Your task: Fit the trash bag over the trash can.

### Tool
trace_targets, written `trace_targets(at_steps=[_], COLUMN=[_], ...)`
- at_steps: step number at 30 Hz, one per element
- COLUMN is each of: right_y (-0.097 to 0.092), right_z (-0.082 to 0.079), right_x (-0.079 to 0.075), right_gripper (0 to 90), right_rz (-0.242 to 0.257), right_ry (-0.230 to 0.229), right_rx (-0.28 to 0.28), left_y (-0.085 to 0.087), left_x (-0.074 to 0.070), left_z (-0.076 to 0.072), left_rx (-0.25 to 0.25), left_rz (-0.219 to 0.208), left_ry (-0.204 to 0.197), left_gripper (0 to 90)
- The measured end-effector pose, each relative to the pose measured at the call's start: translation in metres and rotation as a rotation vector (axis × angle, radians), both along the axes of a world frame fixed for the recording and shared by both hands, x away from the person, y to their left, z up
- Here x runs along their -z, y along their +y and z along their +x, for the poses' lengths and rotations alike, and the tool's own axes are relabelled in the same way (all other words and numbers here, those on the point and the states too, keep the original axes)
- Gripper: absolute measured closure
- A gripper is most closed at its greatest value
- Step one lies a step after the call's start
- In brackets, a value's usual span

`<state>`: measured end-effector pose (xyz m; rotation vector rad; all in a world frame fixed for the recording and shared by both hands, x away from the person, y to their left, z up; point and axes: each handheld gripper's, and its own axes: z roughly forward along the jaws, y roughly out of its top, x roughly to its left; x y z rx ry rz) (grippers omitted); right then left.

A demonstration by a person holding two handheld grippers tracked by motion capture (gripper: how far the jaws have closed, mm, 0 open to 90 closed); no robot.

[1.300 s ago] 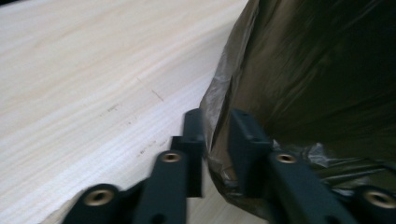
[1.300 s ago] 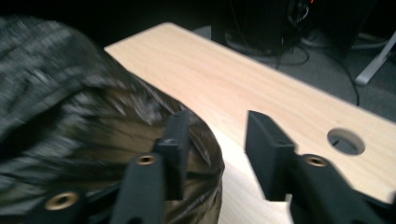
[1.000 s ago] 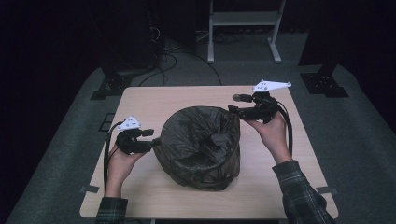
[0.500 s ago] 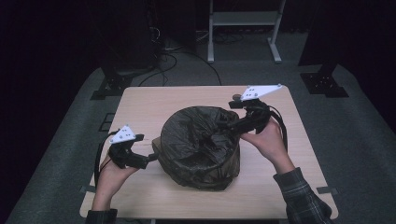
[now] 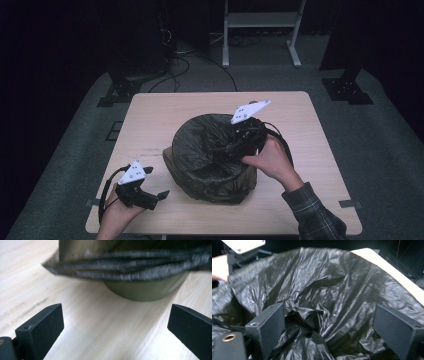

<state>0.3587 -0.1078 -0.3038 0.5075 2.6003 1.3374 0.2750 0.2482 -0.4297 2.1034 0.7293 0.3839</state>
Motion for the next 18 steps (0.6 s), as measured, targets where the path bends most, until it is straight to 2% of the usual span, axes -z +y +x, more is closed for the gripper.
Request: trace_targets(at_steps=[5, 9, 11, 13, 18], right_y=[0.010, 0.020, 0.025, 0.026, 0.032], right_z=[0.001, 0.000, 0.000, 0.000, 0.003], right_x=[0.006, 0.010, 0.014, 0.014, 0.014], right_gripper=[10.0, 10.0, 11.0, 11.7, 12.0], right_rz=[-0.050, -0.127, -0.181, -0.182, -0.269], right_ry=[0.012, 0.017, 0.038, 0.044, 0.098], right_rx=[-0.030, -0.061, -0.086, -0.091, -0.108], left_y=[0.002, 0.000, -0.002, -0.003, -0.004], left_x=[0.018, 0.027, 0.030, 0.032, 0.037], left_z=[0.002, 0.005, 0.007, 0.007, 0.009], left_rx=[0.008, 0.015, 0.018, 0.020, 0.025], left_rz=[0.017, 0.031, 0.039, 0.047, 0.066], left_ry=[0.031, 0.050, 0.054, 0.055, 0.070], left_gripper=[0.0, 0.0, 0.0, 0.0, 0.0])
